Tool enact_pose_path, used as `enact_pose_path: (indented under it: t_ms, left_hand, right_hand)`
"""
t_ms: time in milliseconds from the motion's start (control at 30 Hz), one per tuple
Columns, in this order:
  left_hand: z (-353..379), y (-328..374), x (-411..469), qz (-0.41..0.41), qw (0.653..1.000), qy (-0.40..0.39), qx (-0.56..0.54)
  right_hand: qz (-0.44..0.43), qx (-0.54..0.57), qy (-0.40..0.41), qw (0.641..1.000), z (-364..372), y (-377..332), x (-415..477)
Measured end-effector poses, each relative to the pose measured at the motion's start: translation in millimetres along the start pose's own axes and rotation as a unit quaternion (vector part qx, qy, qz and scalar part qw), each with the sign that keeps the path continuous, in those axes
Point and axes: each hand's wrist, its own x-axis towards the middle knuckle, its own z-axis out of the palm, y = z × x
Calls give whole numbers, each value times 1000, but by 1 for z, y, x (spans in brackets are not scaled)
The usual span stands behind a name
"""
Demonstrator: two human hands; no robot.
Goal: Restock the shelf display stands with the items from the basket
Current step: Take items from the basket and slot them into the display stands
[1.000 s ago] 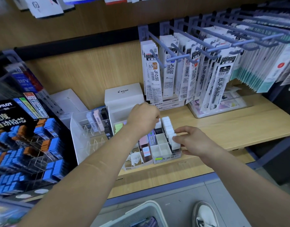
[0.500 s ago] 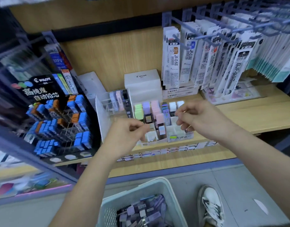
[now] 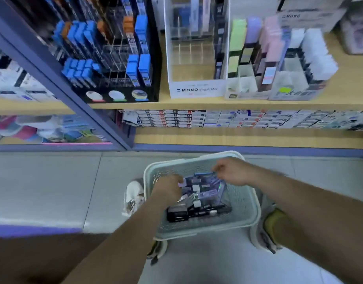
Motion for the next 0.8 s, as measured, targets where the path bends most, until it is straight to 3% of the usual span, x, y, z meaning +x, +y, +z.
enact_pose_path:
  t_ms: [133,267,367,533,800]
  left_hand:
    - [31,-8,31,-14,999,-24,40]
    - [64,-20,48,-42,994,-40,97]
    - [84,-30,50,-1,986,-19,163]
    - [105,-26,44,-6,986,-5,167]
    - [100,-26,51,-15,994,-36,102]
  right_hand:
    - [18,-30,-24,999,56,23,46]
    - [16,-126,7,992,87,46,82]
    - [21,-178,35,983,105,53,91]
    - [10,-167,51,985,120,67,96]
    - [-21,-266,28,963,127,58,93]
